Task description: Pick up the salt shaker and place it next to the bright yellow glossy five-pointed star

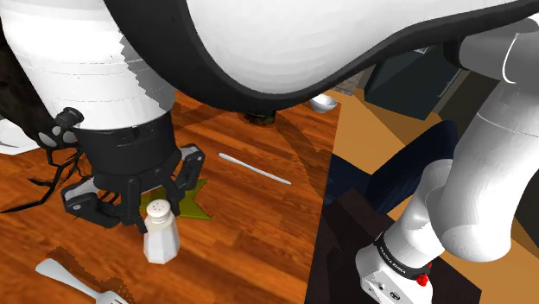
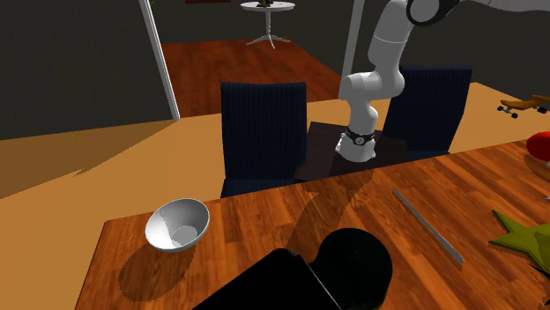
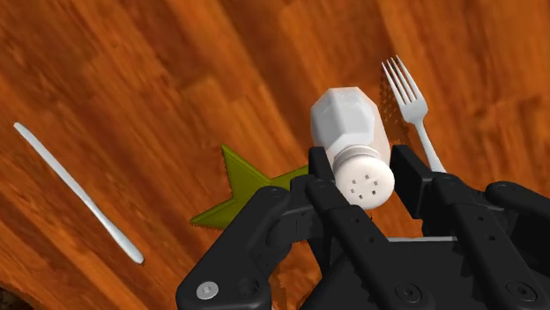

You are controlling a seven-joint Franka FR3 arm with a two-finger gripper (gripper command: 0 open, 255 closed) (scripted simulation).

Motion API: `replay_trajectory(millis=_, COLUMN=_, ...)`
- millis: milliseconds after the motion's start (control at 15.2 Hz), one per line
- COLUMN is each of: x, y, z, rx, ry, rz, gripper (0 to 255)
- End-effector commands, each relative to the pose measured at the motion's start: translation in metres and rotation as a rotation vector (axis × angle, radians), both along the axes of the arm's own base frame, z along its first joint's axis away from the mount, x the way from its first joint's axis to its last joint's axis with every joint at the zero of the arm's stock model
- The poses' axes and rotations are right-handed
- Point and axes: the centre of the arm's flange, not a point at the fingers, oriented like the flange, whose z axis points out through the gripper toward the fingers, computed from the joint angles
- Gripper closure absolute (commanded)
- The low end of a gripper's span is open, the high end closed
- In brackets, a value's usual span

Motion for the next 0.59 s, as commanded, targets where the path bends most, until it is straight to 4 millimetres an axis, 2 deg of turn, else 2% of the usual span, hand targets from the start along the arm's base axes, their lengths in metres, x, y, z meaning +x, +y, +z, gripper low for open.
replay_trajectory(millis=0, x=-0.001, y=0.0, z=-0.01, rx=0.001, ry=0.0, rz=0.0, gripper=255)
replay_trajectory(millis=528, x=-0.001, y=0.0, z=-0.053, rx=0.001, ry=0.0, rz=0.0, gripper=255)
